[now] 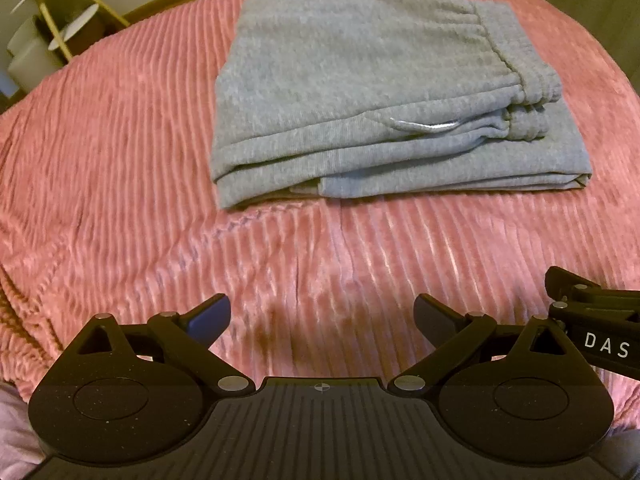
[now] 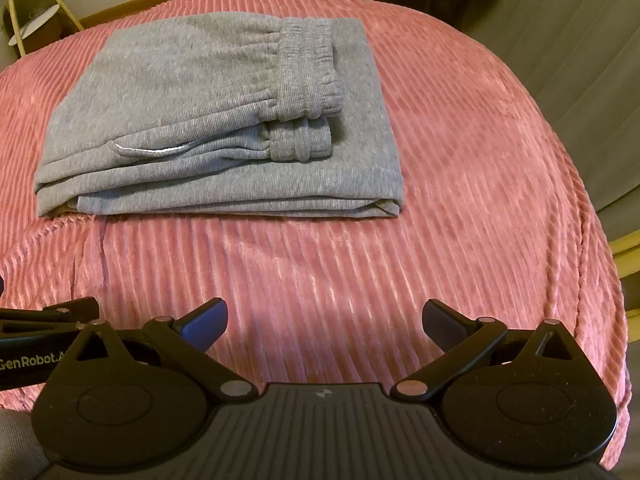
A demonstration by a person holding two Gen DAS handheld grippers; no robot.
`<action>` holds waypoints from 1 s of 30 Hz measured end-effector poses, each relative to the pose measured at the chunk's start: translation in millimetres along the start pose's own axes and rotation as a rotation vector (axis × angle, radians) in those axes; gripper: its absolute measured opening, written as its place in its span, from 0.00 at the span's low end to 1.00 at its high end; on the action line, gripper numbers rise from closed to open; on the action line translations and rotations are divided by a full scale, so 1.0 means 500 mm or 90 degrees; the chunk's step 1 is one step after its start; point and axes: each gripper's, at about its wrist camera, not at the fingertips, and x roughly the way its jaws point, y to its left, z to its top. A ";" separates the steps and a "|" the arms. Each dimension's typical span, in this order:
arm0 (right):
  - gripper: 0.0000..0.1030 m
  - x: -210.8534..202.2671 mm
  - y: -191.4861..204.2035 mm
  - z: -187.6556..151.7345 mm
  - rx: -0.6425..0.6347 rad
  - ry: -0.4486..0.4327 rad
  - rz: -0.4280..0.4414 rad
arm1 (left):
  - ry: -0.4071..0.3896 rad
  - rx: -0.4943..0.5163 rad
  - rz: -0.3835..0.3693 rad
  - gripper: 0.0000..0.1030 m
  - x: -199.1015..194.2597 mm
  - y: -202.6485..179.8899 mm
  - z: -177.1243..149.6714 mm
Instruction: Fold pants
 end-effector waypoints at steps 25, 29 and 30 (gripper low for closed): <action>1.00 0.019 0.000 0.004 -0.008 0.003 -0.004 | 0.010 -0.001 -0.006 0.98 0.023 0.004 0.003; 1.00 0.023 0.001 0.006 -0.008 0.004 -0.005 | 0.012 0.000 -0.006 0.98 0.027 0.005 0.007; 1.00 0.024 0.001 0.006 -0.009 0.004 -0.006 | 0.013 0.000 -0.006 0.98 0.027 0.005 0.007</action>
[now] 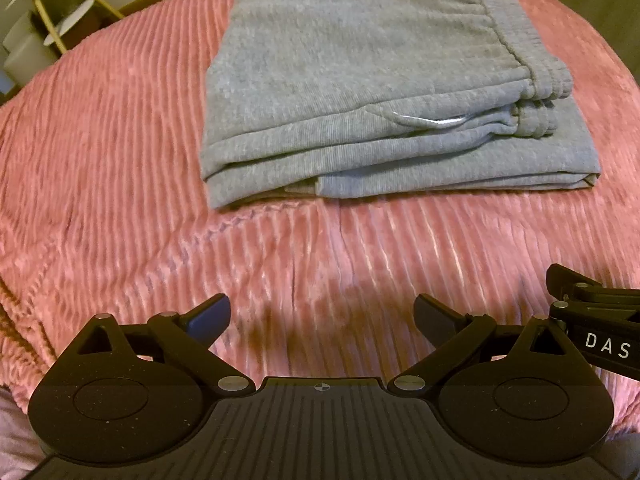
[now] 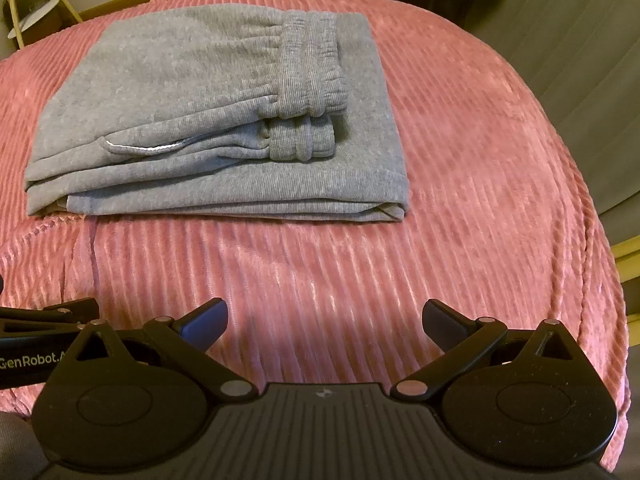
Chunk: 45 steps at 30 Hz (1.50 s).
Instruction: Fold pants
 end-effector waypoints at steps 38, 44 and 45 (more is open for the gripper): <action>1.00 0.012 0.002 0.003 -0.013 0.000 -0.006 | 0.009 0.002 -0.003 0.98 0.018 -0.001 0.005; 1.00 0.014 -0.001 0.005 -0.014 -0.001 -0.002 | 0.005 0.001 -0.004 0.98 0.017 -0.001 0.004; 1.00 0.014 -0.001 0.005 -0.014 -0.001 -0.002 | 0.004 0.001 -0.004 0.98 0.017 -0.001 0.003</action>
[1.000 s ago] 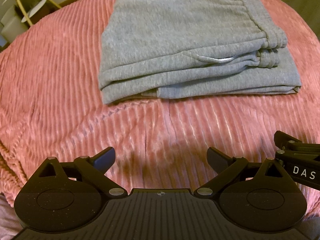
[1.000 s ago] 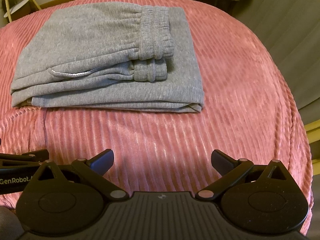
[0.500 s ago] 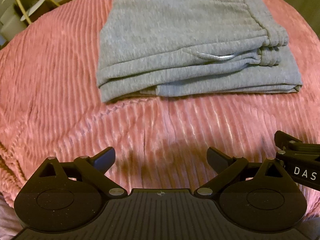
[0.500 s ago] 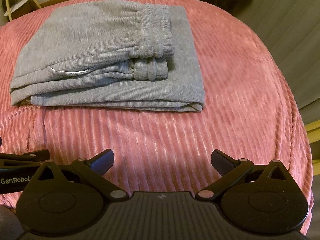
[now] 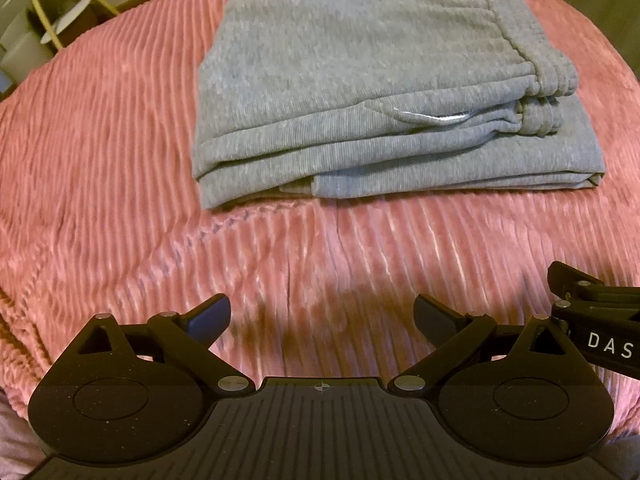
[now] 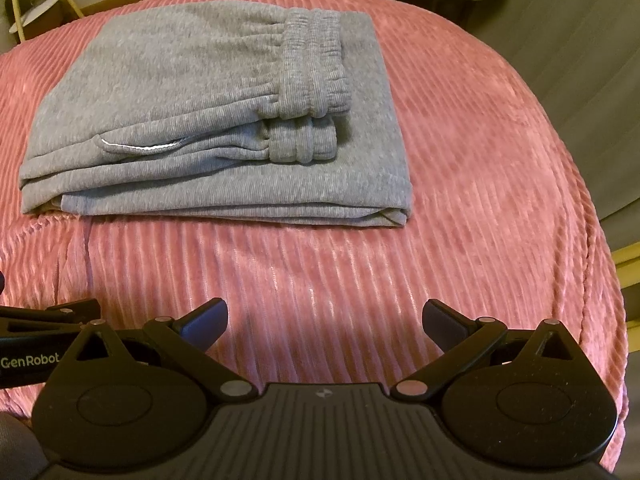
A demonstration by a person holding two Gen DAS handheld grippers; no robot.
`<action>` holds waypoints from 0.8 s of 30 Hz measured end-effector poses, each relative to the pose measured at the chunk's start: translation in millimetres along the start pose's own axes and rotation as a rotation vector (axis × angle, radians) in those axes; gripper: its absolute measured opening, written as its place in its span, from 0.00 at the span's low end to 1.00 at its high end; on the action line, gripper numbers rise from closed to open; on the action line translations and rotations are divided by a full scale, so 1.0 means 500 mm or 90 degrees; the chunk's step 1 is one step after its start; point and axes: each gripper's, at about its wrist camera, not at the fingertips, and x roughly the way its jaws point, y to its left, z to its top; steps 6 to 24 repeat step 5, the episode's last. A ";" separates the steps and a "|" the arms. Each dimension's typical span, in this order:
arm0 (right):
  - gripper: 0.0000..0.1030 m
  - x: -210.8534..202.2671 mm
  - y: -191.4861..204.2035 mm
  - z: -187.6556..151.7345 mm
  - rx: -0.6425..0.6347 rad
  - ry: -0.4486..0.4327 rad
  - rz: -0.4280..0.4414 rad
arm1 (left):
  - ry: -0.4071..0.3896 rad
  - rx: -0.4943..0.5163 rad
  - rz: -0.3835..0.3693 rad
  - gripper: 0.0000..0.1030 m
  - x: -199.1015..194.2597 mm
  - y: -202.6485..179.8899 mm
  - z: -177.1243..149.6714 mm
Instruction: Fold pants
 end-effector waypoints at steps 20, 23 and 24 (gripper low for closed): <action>1.00 0.001 -0.003 -0.004 0.001 -0.002 0.006 | -0.013 0.001 -0.002 0.98 -0.006 0.000 -0.004; 1.00 0.001 -0.003 -0.004 0.001 -0.002 0.006 | -0.013 0.001 -0.002 0.98 -0.006 0.000 -0.004; 1.00 0.001 -0.003 -0.004 0.001 -0.002 0.006 | -0.013 0.001 -0.002 0.98 -0.006 0.000 -0.004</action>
